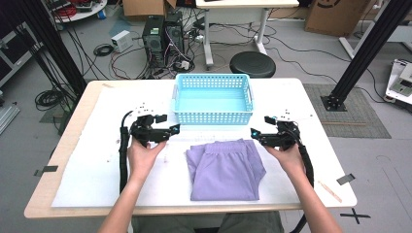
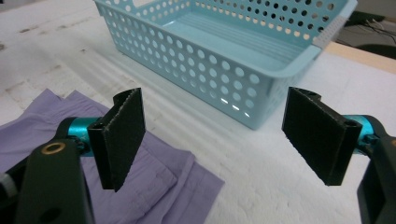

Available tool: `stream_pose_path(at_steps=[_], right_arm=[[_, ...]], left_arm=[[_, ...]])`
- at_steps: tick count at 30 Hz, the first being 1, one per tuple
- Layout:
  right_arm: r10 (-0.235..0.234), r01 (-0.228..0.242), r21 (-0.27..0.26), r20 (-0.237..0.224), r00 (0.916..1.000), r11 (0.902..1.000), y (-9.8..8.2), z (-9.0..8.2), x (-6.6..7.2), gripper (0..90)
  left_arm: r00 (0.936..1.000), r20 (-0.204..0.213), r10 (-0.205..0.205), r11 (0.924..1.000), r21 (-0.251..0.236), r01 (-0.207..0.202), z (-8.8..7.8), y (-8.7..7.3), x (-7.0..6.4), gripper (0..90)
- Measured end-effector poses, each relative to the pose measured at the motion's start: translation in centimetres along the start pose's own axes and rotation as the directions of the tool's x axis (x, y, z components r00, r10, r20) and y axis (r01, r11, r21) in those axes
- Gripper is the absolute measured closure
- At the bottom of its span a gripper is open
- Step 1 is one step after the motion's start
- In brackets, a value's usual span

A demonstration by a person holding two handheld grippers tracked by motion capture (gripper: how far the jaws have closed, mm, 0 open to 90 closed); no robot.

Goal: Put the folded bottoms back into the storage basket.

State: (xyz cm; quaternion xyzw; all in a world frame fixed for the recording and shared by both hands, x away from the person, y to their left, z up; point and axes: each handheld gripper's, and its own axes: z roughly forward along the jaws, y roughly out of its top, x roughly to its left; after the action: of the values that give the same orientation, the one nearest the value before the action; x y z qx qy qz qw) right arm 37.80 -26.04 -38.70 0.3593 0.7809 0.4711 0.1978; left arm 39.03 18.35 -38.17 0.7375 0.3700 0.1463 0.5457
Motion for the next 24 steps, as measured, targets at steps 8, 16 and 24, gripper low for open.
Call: stream_pose_path(at_steps=[8,16,24], right_arm=[[-0.008,0.007,0.019,0.035,0.9993,0.9998,1.0,1.8,-1.4,21.7],[0.013,-0.016,0.052,0.053,0.9985,0.9985,0.8,3.3,-2.9,21.9],[0.047,-0.049,0.142,0.022,0.9987,0.9887,0.3,6.0,-4.5,22.0]], left_arm=[[0.9938,-0.046,0.101,0.9925,0.073,-0.098,1.8,1.1,1.6,25.4],[0.995,-0.071,0.071,0.9909,0.119,-0.062,3.7,0.3,3.5,25.4],[0.9963,-0.074,0.043,0.9808,0.193,-0.028,5.6,-0.6,5.1,25.6]])
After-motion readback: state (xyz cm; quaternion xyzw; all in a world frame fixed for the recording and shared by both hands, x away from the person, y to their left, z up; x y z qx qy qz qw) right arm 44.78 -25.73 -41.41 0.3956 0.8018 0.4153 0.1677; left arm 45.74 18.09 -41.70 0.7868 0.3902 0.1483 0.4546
